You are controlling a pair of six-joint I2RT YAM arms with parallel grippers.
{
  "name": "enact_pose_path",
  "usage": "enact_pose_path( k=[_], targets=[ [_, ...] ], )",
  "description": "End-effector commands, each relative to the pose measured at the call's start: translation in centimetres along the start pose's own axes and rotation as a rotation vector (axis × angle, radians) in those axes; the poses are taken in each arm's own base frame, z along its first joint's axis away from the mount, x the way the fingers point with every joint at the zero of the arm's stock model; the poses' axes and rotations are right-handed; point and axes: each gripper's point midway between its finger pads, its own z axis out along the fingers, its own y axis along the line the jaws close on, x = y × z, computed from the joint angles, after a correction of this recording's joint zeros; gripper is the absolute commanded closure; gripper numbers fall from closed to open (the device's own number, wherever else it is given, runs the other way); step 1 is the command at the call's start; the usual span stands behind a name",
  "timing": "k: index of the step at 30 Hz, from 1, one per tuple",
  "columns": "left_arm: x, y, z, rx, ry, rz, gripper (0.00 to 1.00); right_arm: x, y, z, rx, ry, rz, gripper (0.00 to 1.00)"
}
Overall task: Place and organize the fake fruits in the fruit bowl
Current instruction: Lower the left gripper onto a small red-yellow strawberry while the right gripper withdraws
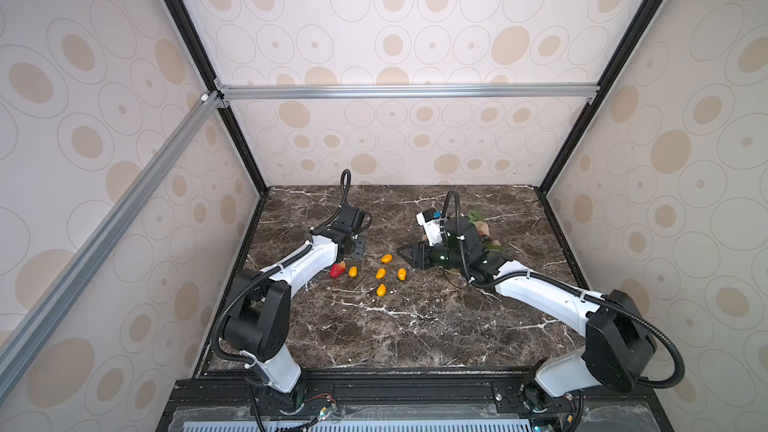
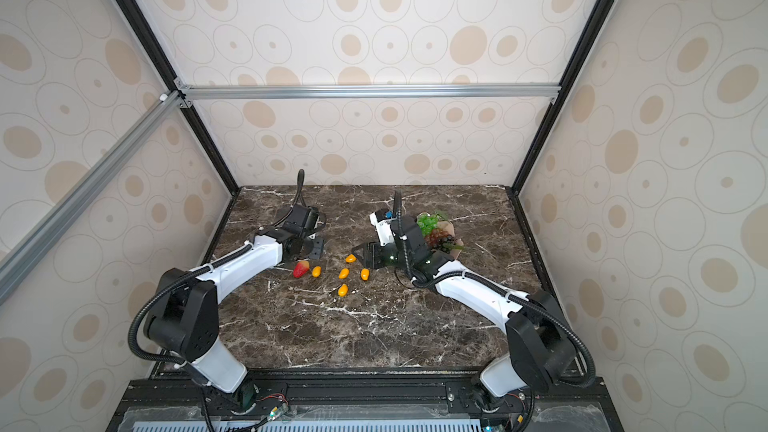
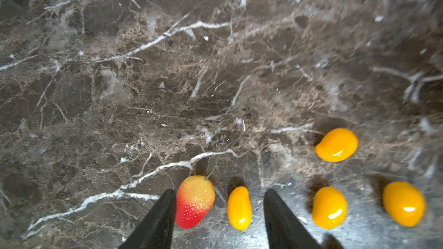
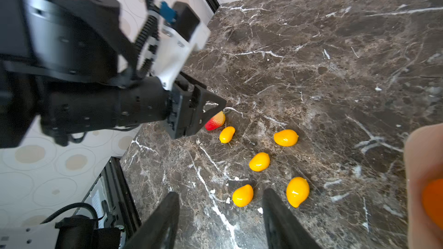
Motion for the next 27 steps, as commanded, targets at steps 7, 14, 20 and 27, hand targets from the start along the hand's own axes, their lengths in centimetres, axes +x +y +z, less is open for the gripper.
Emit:
enact_pose_path(
  k=[7,14,20,27],
  targets=[
    [1.0,1.9,2.0,-0.130,0.150,0.113,0.56,-1.5,1.8,-2.3,-0.046,-0.062,-0.077,0.38],
    [1.2,1.6,3.6,-0.123,0.196,0.152,0.62,-1.8,2.3,-3.4,-0.057,-0.097,-0.091,0.35],
    [1.9,1.2,4.6,-0.106,0.227,0.163,0.62,-1.7,2.0,-3.6,-0.038,-0.096,-0.095,0.33],
    [2.7,1.8,5.8,-0.138,0.260,0.187,0.64,-1.6,2.0,-3.4,-0.044,-0.092,-0.090,0.32]
  ],
)
